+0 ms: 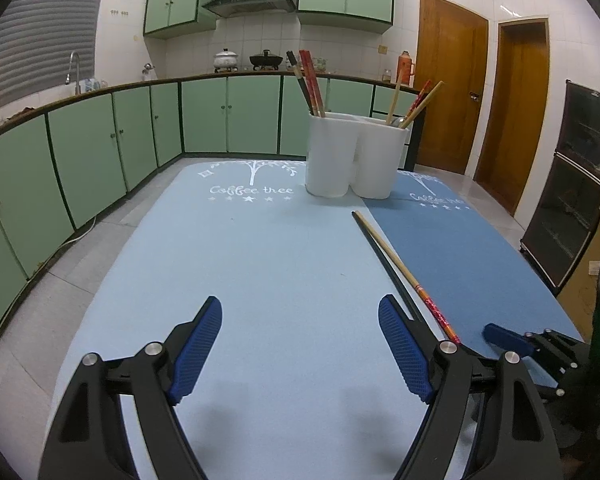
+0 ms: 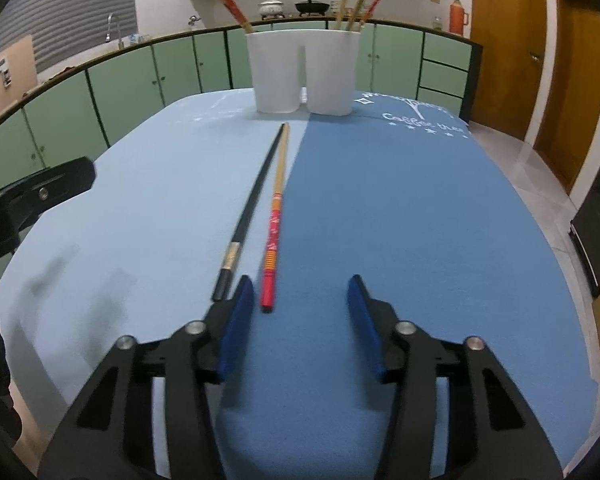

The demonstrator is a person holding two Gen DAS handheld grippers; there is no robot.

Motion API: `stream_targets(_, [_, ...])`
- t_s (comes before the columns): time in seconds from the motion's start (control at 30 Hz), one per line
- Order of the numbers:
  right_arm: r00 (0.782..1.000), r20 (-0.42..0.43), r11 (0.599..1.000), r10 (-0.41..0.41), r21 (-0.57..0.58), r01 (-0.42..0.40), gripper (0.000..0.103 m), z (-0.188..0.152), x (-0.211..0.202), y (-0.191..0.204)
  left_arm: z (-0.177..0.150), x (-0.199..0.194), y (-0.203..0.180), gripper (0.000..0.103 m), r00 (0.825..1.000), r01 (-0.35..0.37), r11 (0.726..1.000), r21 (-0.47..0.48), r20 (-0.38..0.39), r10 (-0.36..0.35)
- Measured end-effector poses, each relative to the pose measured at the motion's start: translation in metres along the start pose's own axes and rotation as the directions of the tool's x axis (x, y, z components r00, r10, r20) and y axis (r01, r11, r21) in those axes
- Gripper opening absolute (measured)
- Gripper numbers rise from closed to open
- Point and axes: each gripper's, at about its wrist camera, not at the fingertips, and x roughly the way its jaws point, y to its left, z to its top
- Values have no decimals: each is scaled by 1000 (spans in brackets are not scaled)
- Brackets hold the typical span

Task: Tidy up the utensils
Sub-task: 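Move both open grippers back over the last two chopsticks, then close the right gripper on the red-patterned chopstick while the left gripper grasps the black chopstick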

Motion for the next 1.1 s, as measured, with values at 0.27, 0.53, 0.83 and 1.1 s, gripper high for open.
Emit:
stream_targets(0.27, [999,12,998,53,36,-54,5,1,-1,-7,-3,1,-8,79,1000,9,1000,20,-15,-9])
stream_targets(0.53, [999,43,992,-1,123,-4,5,4,-20,-41,-13,14,-35,78,996,49,999,13,-71,-48])
stream_targets(0.83, [997,74,986,-26,163,14,5,8,-35,-66,-27,37,-72,59,986,62,998,-15,-157,-64])
stream_targets(1.1, [995,93,983,-27,182,10,5,9,-38,-78,-33,44,-91,43,988,-9,1000,-4,-156,9])
